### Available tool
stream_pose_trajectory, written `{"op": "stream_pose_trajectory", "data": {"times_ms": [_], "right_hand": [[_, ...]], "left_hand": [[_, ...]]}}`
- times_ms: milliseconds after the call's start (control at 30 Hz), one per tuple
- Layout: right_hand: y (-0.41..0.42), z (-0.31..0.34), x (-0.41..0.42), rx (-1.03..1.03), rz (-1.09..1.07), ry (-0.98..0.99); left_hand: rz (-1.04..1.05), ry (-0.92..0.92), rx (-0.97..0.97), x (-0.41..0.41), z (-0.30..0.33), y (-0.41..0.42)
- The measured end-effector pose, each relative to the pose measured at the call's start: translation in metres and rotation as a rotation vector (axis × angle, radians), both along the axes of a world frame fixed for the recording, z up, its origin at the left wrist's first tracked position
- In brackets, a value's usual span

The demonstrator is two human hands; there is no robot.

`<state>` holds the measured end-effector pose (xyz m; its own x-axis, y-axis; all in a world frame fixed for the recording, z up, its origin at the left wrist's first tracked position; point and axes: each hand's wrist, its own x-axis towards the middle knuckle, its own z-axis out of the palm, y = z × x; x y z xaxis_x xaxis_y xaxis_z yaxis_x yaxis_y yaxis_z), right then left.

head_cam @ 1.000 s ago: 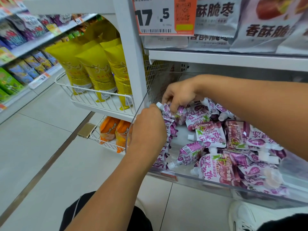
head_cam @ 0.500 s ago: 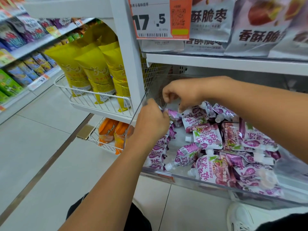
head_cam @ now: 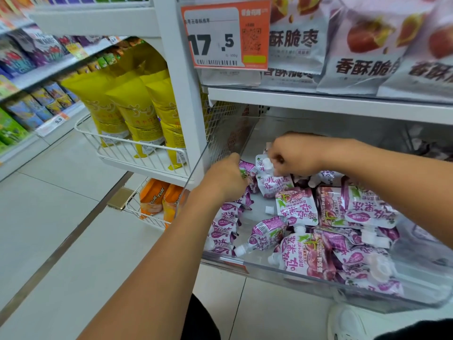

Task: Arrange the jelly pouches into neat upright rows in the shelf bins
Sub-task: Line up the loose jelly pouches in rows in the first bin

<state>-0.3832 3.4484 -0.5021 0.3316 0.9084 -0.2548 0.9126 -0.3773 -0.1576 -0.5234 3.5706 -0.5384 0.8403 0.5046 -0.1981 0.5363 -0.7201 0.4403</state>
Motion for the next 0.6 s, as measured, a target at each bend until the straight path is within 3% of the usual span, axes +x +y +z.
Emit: {"op": "stream_pose_trajectory", "data": {"times_ms": [133, 367, 600], "right_hand": [[-0.009, 0.014, -0.006, 0.123, -0.045, 0.018], [-0.014, 0.020, -0.044, 0.319, -0.087, -0.393], [-0.015, 0.023, -0.055, 0.448, -0.195, -0.379]], "left_hand": [[0.007, -0.076, -0.023, -0.005, -0.001, 0.002], [0.041, -0.303, -0.038, -0.008, -0.008, 0.005], [0.092, -0.477, -0.105, -0.010, -0.013, 0.005]]}}
